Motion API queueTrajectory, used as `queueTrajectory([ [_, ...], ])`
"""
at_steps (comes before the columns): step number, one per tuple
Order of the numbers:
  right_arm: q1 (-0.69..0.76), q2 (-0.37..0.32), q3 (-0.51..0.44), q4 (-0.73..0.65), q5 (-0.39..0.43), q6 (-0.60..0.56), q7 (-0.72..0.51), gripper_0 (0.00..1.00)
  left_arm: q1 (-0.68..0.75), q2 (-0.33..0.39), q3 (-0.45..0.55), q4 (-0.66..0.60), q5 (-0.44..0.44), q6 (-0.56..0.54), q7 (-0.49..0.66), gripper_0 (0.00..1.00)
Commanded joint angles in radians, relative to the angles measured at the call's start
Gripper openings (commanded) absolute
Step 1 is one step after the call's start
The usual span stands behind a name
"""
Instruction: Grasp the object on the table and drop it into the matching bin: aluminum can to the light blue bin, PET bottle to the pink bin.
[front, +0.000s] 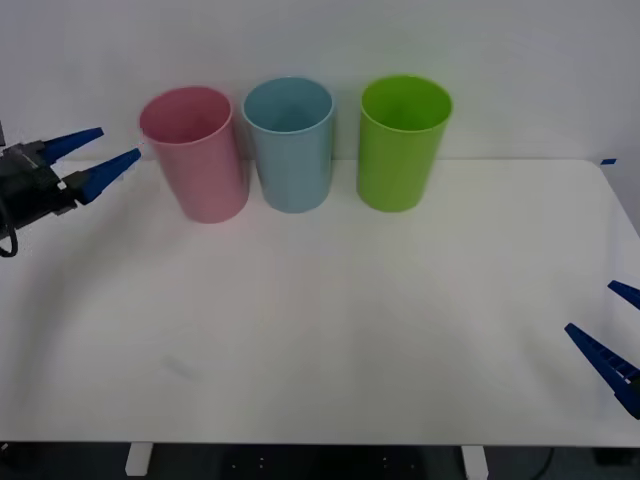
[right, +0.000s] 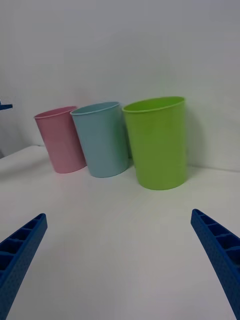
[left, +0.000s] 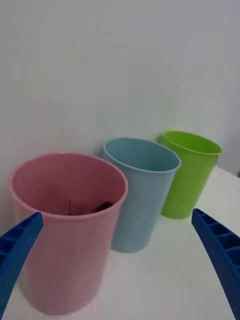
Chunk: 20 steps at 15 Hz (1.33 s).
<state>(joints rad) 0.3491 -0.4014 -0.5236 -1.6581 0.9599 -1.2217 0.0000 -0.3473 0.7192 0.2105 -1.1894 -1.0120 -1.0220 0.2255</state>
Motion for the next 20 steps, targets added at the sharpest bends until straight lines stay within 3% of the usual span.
queueTrajectory([
  [1,0.000,0.000,0.000,0.000,0.000,0.000,0.000,1.00,0.067,0.016,0.032,-0.001,0.019,-0.070,-0.048,1.00],
  [6,0.000,0.000,0.000,0.000,0.000,0.000,0.000,1.00,0.205,0.016,0.139,-0.039,0.019,-0.138,-0.155,1.00],
  [13,0.000,0.000,0.000,0.000,0.000,0.000,0.000,1.00,0.436,0.025,0.290,-0.119,0.029,-0.248,-0.198,1.00],
  [20,0.000,0.000,0.000,0.000,0.000,0.000,0.000,1.00,0.671,0.031,0.325,-0.156,0.142,-0.271,-0.316,1.00],
])
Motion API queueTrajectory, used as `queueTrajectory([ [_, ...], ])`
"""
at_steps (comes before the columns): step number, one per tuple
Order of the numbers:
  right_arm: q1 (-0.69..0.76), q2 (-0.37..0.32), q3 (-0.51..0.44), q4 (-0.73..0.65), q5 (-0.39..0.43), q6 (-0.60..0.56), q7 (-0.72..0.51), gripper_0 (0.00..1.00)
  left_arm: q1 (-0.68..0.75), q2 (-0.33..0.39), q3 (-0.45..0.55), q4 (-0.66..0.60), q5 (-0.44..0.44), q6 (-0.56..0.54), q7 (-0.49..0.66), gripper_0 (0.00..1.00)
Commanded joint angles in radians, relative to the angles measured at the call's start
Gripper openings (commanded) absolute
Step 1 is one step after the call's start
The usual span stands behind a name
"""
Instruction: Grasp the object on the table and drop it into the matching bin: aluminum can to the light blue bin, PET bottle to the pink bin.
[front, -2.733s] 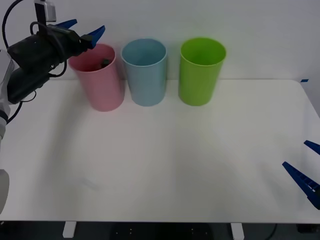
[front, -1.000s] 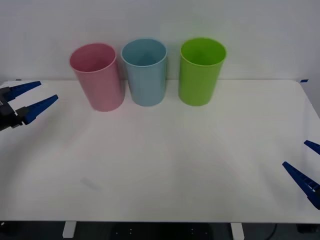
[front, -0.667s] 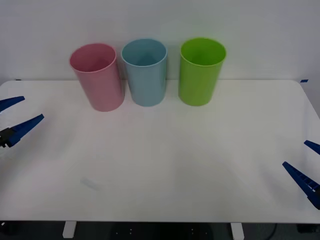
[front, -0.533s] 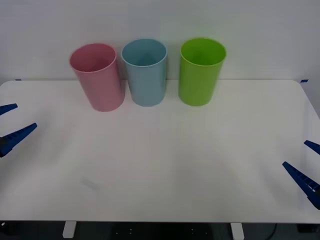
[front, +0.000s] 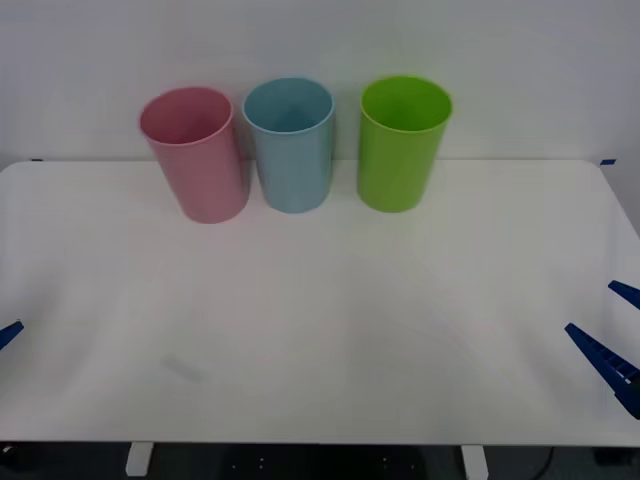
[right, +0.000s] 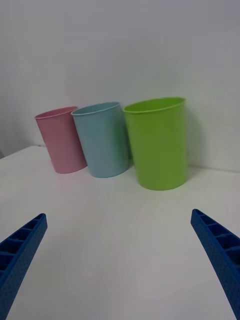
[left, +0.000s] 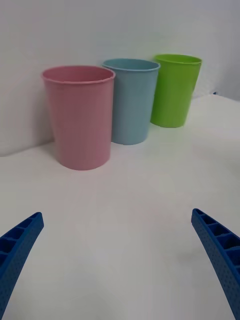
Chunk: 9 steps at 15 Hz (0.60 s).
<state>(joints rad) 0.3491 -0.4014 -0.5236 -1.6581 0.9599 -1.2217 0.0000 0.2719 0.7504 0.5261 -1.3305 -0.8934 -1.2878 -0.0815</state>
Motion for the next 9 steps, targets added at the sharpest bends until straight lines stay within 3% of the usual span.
queueTrajectory([
  [1,0.000,0.000,0.000,0.000,0.000,0.000,0.000,1.00,0.076,0.000,0.011,-0.024,0.036,-0.005,-0.012,1.00],
  [9,0.000,0.000,0.000,0.000,0.000,0.000,0.000,1.00,0.135,0.000,0.003,-0.041,0.080,-0.016,-0.012,1.00],
])
